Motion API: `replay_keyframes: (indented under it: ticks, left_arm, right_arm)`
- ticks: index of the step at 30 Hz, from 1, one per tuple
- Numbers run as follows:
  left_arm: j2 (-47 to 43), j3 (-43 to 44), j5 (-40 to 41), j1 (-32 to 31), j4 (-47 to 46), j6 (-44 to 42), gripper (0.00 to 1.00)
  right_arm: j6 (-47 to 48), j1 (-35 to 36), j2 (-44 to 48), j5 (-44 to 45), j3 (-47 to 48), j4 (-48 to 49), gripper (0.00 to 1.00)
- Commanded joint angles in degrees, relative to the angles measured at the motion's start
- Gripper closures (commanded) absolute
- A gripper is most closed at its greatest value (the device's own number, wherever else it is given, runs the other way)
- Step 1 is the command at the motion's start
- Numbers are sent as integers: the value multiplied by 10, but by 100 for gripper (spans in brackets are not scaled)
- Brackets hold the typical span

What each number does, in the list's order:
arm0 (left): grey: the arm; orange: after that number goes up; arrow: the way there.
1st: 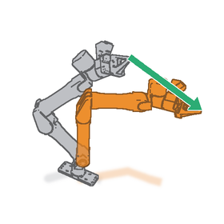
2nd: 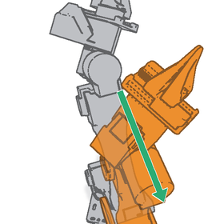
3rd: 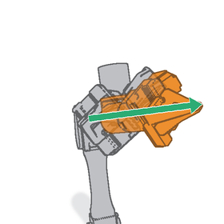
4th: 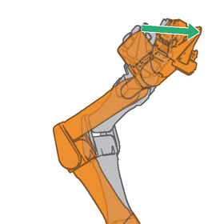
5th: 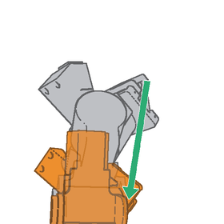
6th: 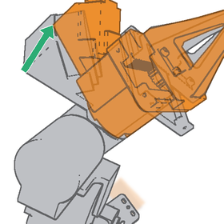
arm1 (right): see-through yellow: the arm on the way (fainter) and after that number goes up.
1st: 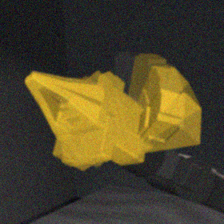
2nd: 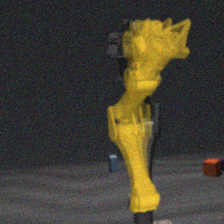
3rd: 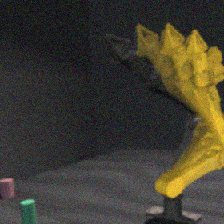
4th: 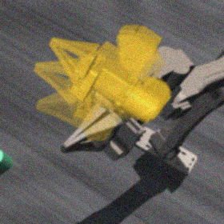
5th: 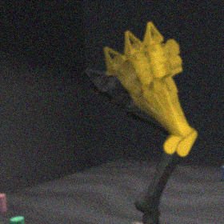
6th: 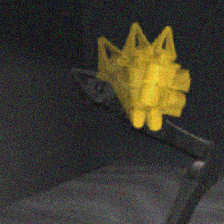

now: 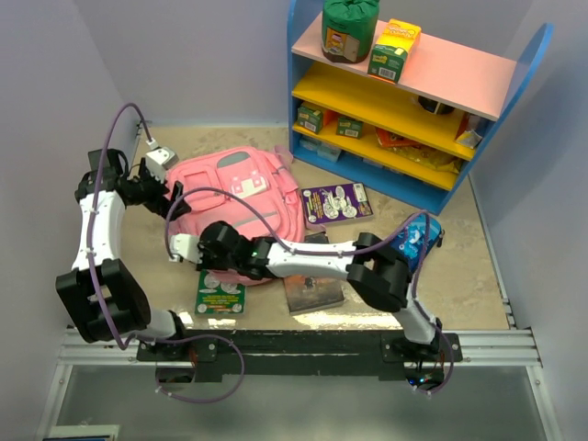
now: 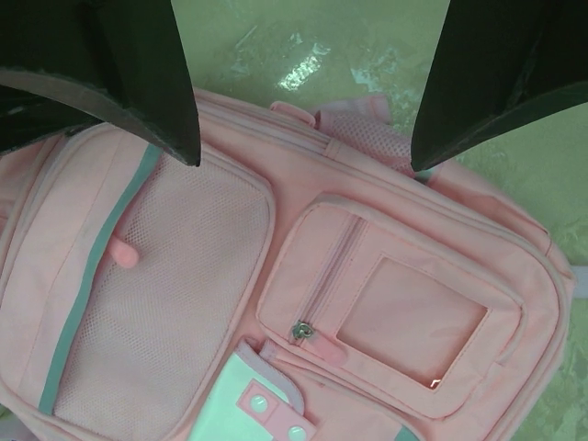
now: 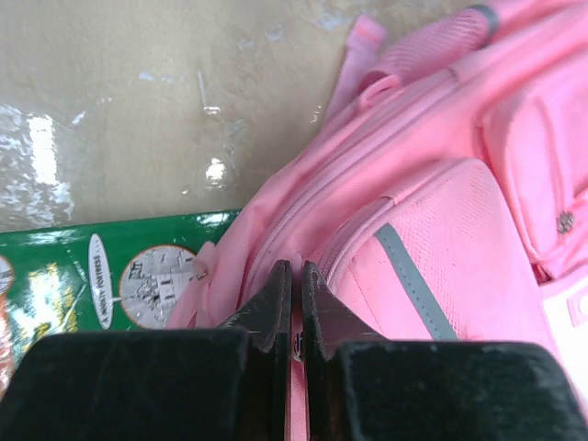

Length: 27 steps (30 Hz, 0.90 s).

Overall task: Pack the student bag
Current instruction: Zip the student bag at the center of the board.

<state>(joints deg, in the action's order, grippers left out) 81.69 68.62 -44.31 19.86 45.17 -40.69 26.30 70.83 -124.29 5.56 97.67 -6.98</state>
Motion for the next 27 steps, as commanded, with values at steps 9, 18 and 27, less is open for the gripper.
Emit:
replay_keyframes:
  ticks: [9,18,27]
  left_arm:
    - [-39,-74,-46,-19,97,-206,11]
    - [-123,-144,-82,-117,98,-323,1]
    - [-81,-153,-97,-119,152,-437,0]
  right_arm:
    - [-239,-8,193,88,-244,337,100]
    - [-369,-12,233,128,-313,416,100]
    - [-478,-13,287,169,-400,478,100]
